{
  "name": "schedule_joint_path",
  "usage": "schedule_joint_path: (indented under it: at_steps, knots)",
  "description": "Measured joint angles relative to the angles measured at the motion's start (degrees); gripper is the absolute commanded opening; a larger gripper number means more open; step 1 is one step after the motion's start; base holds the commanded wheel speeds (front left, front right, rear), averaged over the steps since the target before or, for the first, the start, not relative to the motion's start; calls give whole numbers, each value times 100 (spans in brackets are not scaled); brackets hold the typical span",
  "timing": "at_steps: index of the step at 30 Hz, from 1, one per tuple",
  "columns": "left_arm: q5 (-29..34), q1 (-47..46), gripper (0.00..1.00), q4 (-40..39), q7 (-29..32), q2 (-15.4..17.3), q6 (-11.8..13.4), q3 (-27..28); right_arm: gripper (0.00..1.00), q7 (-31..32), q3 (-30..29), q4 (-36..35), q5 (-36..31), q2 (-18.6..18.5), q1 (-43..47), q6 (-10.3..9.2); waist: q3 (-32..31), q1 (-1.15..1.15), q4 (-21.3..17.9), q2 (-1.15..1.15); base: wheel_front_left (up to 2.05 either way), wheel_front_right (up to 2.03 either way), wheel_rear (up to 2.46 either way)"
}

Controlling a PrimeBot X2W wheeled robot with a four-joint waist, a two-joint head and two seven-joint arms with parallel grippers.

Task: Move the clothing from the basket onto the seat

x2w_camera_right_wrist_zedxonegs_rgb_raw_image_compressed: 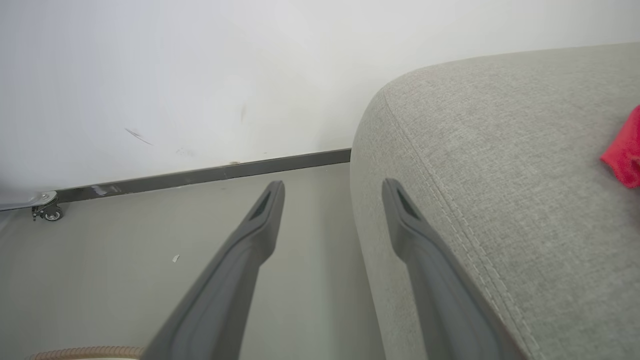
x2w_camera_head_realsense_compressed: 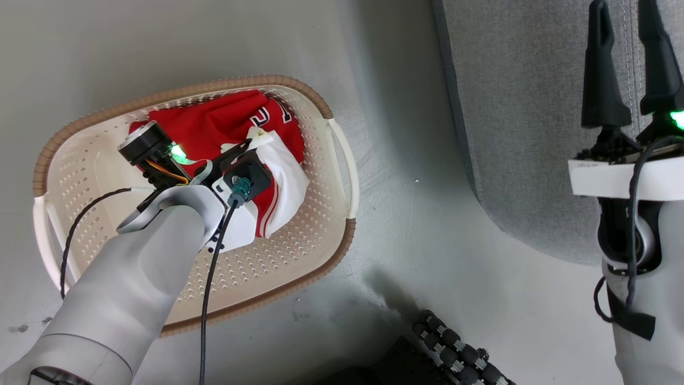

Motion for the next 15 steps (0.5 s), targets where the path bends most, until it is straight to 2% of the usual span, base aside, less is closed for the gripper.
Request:
schedule_joint_path:
  at_steps: [15]
  knots:
    - [-213,121,0,-449,-260,-23,127,116,100,0,-261,48,-248,-1,-65,1,-263,0,336,0,0,0,0]
